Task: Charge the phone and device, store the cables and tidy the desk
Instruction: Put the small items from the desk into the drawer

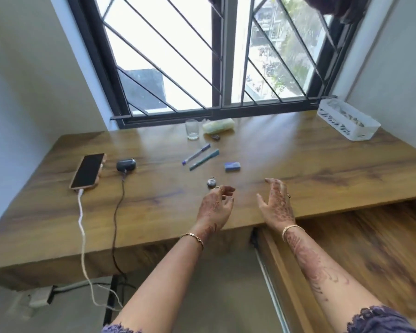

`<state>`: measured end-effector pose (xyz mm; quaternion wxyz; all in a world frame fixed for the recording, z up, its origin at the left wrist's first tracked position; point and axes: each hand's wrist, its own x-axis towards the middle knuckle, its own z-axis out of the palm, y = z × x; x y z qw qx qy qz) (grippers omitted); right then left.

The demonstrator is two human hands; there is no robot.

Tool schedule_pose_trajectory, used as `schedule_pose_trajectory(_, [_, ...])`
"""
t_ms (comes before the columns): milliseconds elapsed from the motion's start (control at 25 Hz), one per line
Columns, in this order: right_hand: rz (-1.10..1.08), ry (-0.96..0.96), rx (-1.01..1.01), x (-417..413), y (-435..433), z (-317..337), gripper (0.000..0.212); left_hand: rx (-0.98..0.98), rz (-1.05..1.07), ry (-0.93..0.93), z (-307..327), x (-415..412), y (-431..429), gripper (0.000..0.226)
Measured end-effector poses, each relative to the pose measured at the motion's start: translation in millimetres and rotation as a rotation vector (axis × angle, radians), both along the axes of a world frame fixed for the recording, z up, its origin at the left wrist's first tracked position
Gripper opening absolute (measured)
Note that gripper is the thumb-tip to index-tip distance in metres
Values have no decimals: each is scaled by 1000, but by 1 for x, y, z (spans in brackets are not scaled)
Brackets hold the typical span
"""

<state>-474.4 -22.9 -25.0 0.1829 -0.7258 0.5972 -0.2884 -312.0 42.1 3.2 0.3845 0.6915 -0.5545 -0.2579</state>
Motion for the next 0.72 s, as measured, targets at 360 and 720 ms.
schedule_pose_trajectory(360, [93,133,137,90,-70,-3,68,196,39,-95,-16,92,-45,43])
schedule_pose_trajectory(720, [132,203,131,98,-136,-10,39,312,-11,-242,-21,94,-110,45])
